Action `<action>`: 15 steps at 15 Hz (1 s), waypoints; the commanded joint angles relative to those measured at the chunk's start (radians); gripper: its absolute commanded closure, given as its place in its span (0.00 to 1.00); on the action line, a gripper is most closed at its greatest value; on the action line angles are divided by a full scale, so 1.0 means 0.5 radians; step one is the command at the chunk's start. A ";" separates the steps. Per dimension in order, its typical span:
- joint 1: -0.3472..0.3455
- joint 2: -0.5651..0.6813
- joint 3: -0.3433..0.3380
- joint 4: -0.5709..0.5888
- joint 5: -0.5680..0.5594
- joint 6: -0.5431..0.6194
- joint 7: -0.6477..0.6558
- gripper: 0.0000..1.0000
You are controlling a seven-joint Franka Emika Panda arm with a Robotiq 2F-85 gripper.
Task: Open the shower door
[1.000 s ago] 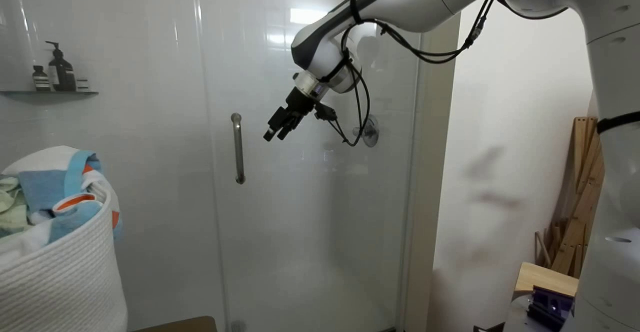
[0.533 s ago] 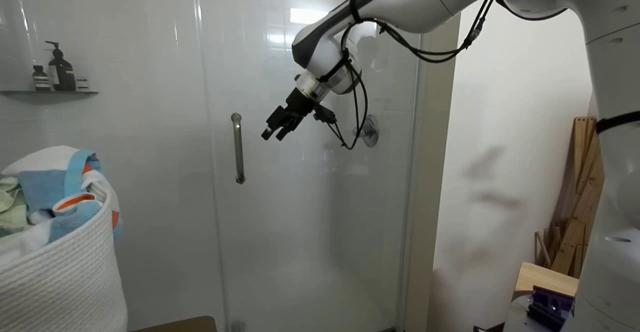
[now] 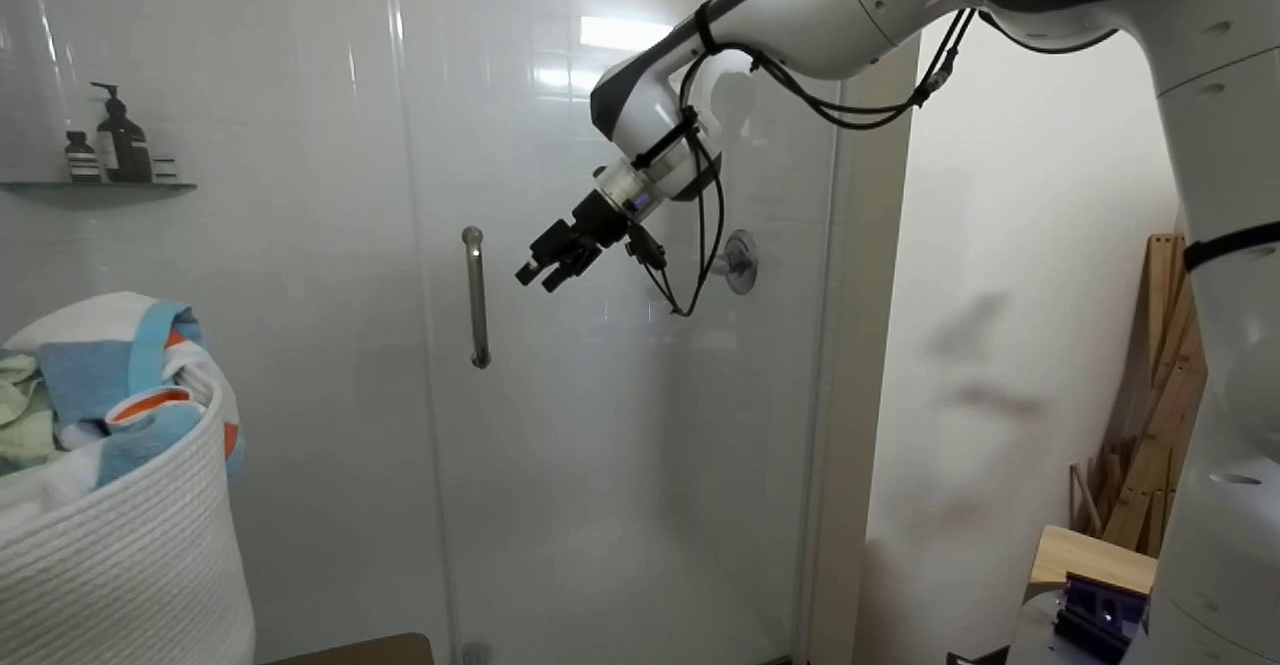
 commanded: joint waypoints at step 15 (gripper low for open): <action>0.104 0.230 0.042 0.218 0.197 0.034 -0.722 0.00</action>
